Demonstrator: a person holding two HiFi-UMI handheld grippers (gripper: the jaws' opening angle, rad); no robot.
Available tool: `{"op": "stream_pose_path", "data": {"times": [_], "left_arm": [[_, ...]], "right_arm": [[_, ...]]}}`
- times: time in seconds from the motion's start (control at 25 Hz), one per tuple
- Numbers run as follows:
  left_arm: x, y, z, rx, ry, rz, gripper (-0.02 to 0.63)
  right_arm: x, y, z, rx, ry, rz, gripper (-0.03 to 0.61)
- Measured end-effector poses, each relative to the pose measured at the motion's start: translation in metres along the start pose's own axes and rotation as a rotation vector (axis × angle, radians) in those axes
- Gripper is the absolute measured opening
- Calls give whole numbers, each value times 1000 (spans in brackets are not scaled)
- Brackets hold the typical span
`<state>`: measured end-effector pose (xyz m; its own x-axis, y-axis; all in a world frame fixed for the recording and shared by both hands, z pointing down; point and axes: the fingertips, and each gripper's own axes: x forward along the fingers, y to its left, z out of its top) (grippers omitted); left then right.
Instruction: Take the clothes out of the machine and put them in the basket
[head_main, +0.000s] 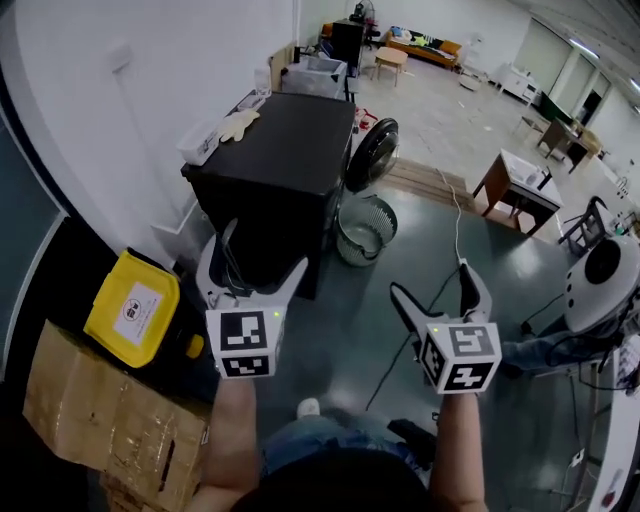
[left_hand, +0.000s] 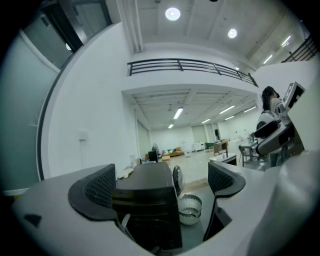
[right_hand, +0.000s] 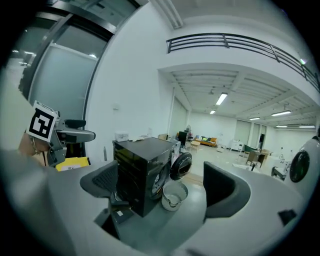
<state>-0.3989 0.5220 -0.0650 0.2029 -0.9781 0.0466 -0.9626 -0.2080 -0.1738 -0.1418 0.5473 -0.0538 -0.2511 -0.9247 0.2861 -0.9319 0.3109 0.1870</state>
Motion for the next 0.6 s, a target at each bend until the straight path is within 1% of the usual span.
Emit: {"op": "stream_pose_path", "data": {"times": [0.2, 0.36, 0.48, 0.6], "left_arm": [[33, -2, -2, -27, 34, -69, 568], [55, -19, 10, -33, 3, -103, 568], [69, -37, 8, -27, 6, -124, 568], [87, -52, 4, -19, 32, -125, 568]], "right_arm": [[7, -22, -2, 17, 73, -64, 532], [6, -50, 9, 27, 34, -115, 532], [18, -65, 3, 34, 33, -115, 532], [39, -79, -7, 35, 52, -79, 531]]}}
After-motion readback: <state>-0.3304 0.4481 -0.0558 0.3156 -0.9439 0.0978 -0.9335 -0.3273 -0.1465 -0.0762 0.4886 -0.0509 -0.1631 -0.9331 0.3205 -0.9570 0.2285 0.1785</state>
